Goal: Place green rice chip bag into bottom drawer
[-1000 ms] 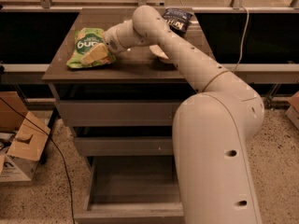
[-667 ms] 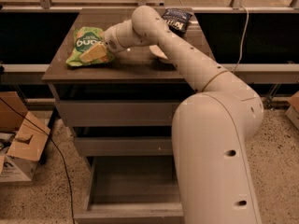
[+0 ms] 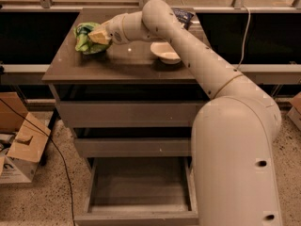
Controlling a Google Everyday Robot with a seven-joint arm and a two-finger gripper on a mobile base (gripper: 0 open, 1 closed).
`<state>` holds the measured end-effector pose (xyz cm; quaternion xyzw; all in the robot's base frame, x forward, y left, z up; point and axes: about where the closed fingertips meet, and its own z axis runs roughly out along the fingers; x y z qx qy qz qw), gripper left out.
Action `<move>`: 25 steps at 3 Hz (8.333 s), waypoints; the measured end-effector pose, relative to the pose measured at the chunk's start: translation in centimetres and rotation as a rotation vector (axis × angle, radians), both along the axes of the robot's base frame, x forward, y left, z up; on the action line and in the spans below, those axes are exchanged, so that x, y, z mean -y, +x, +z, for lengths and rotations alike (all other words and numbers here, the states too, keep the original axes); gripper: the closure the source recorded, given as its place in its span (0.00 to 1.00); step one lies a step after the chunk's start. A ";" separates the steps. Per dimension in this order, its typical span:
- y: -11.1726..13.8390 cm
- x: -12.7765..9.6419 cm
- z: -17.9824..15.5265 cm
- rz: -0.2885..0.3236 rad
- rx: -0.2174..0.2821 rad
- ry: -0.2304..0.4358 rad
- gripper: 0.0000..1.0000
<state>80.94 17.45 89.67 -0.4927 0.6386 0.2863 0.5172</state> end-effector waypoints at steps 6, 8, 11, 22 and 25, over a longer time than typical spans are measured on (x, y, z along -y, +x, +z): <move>-26.8 5.3 5.8 0.249 0.367 0.146 1.00; -38.1 15.5 -7.8 0.180 0.047 0.111 1.00; -31.9 19.9 -25.5 0.069 -0.315 0.140 1.00; -29.1 27.9 -66.3 -0.509 -0.948 0.333 0.52; -29.1 27.3 -66.7 -0.508 -0.956 0.333 0.00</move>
Offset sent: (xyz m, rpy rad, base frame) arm -0.0249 -0.0109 0.0227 0.0784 -0.0588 0.0835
